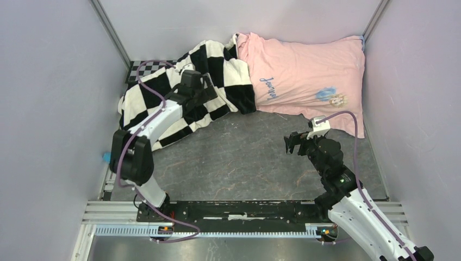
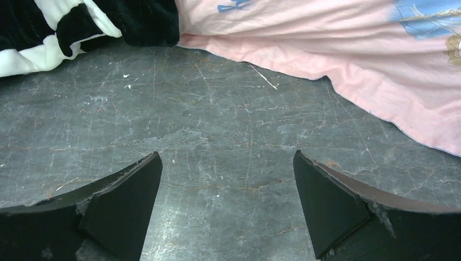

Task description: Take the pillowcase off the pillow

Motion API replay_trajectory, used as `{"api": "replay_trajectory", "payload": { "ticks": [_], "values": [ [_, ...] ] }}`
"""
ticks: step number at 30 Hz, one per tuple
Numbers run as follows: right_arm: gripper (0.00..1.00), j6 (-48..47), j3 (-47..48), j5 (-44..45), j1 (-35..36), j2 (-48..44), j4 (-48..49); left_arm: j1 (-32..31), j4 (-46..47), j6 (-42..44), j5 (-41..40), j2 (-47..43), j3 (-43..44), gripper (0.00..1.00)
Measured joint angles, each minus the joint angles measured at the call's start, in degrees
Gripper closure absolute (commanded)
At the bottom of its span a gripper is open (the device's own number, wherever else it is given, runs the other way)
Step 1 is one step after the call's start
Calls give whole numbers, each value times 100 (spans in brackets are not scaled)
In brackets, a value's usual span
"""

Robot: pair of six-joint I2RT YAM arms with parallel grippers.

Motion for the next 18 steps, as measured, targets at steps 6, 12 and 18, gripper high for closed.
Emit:
{"api": "replay_trajectory", "payload": {
  "ticks": [6, 12, 18],
  "values": [
    [2, 11, -2, 4, 2, 0, 7, -98, 7, 129, -15, 868, 933, 1],
    [2, 15, -9, 7, 2, 2, 44, -109, -26, 142, -107, 1703, 1956, 0],
    [2, 13, -9, 4, 0, 87, 127, -85, -396, 142, -33, 2763, 2959, 5]
  ]
}}
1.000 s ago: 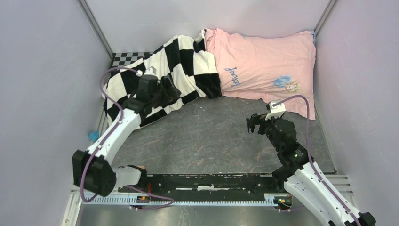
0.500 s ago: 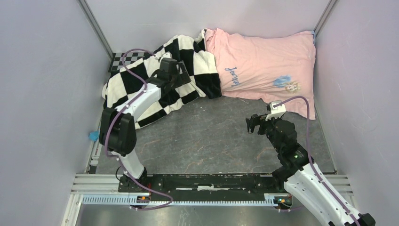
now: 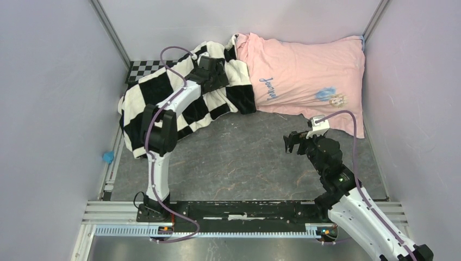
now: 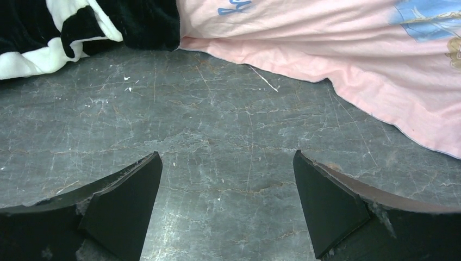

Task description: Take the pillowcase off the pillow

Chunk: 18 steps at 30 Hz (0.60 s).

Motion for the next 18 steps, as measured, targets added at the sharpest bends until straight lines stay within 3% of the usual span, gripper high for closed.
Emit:
{"api": "replay_trajectory", "payload": {
  "ticks": [2, 5, 7, 12, 18],
  "values": [
    [2, 2, -11, -2, 2, 42, 46, 22, -173, 0, 127, 341, 341, 22],
    [2, 28, -42, -44, 2, 118, 87, 68, -256, 44, 293, 501, 417, 77],
    [2, 55, -46, -66, 2, 155, 103, 94, -260, 74, 411, 496, 378, 97],
    [2, 87, -72, -120, 0, 190, 146, 129, 94, 153, 597, -50, -400, 98],
    [3, -46, -129, -216, 2, 494, 426, 76, 37, 238, 671, -1779, -1875, 98]
  ]
}}
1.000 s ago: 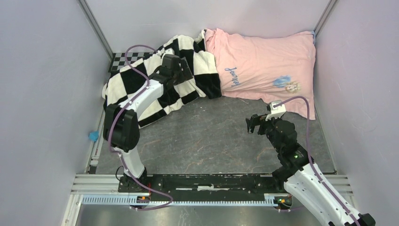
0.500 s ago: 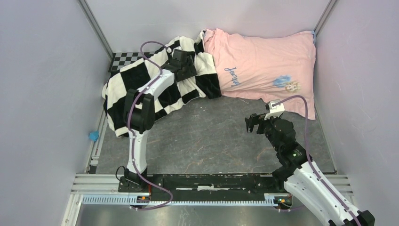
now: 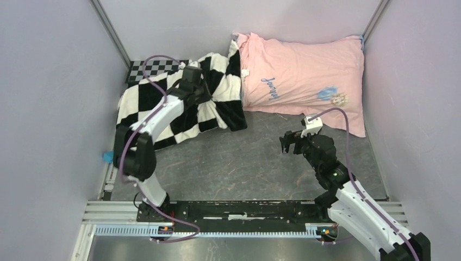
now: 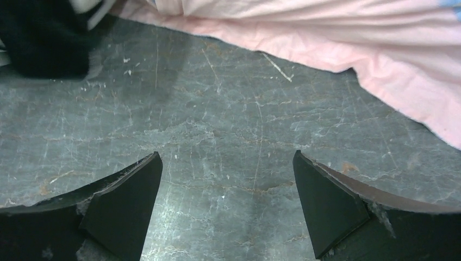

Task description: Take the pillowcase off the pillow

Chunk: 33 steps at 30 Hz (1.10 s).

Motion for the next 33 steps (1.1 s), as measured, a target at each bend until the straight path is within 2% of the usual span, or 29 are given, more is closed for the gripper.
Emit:
{"api": "replay_trajectory", "payload": {
  "ticks": [4, 7, 11, 16, 21, 28, 33],
  "values": [
    [2, 55, 11, -122, 0, 409, 55, -42, -92, -2, 168, -1294, -1071, 98],
    [2, 404, 72, -118, 0, 654, -9, -122, -66, -15, 243, -2308, -2037, 93],
    [2, 911, 557, 79, 0, 1104, -402, -177, -92, -116, 511, -3560, -3158, 92],
    [2, 1043, 1147, 81, 0, 1720, -697, -177, -85, -352, 942, -4559, -4122, 92],
    [2, 1102, 896, -660, -2, 1871, -485, -203, -90, -457, 1029, -4870, -4625, 91],
    [2, 1921, -317, -2201, 33, 1742, 1069, -208, 109, -459, 1071, -4830, -4795, 90],
    [2, 2732, -511, -2566, 481, 2205, 2247, -212, 260, -457, 1104, -4607, -4795, 90]
  ]
}}
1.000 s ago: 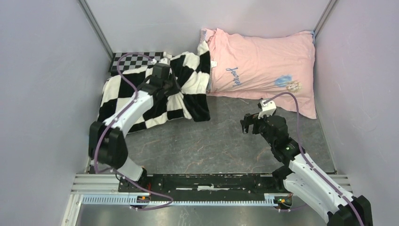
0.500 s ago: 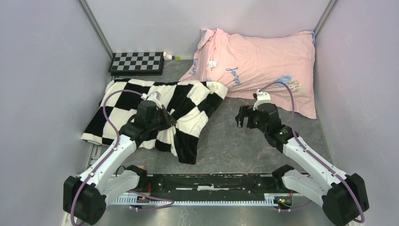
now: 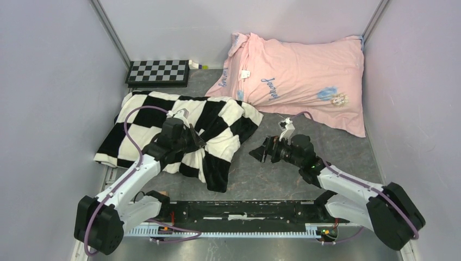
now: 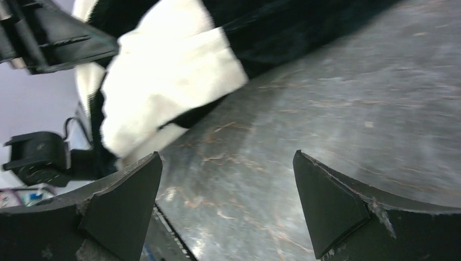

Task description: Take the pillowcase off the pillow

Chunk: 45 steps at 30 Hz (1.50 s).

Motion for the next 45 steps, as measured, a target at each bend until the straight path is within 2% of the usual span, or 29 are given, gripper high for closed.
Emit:
{"api": "replay_trajectory", "payload": {
  "ticks": [3, 11, 13, 14, 16, 18, 20, 22, 23, 28, 31, 35, 39, 43, 45],
  "values": [
    [3, 354, 94, 85, 505, 498, 503, 0, 39, 0, 61, 101, 0, 88],
    [8, 789, 1143, 490, 1744, 2098, 1241, 0, 37, 7, 181, -2, 0, 62],
    [19, 826, 1401, 544, 2002, 2387, 1397, 0, 35, 13, 234, -63, 9, 53],
    [29, 826, 1510, 575, 2103, 2518, 1464, 0, 26, 15, 258, -79, 26, 46],
    [47, 831, 1663, 619, 2238, 2726, 1539, 0, 4, 35, 269, -85, 72, 38],
    [65, 861, 1690, 660, 2258, 2861, 1578, 0, -33, 46, 267, -92, 142, 34],
    [76, 850, 1663, 752, 2251, 2905, 1554, 0, -72, 68, 254, -127, 221, 32],
    [94, 826, 1539, 905, 2245, 2844, 1550, 0, -203, 109, 144, -210, 337, 32],
    [100, 778, 1443, 984, 2247, 2774, 1515, 0, -315, 151, 66, -256, 424, 32],
    [100, 474, 1108, 1436, 2258, 2144, 944, -2, -629, 264, -267, -197, 833, 31],
    [100, 223, 1082, 1665, 2258, 1799, 601, -59, -710, 284, -363, 13, 942, 27],
    [100, -48, 1082, 1781, 2258, 1644, 321, -457, -1005, 352, -579, 350, 1172, 23],
    [100, -208, 1082, 1792, 2258, 1644, 138, -1113, -1303, 501, -1106, 671, 1707, 33],
    [100, -321, 1082, 1808, 2258, 1626, 9, -1213, -1381, 586, -1720, 1056, 2011, 42],
    [100, -363, 1082, 1840, 2258, 1563, -83, -1209, -1449, 586, -2076, 1283, 2009, 44]
  ]
}}
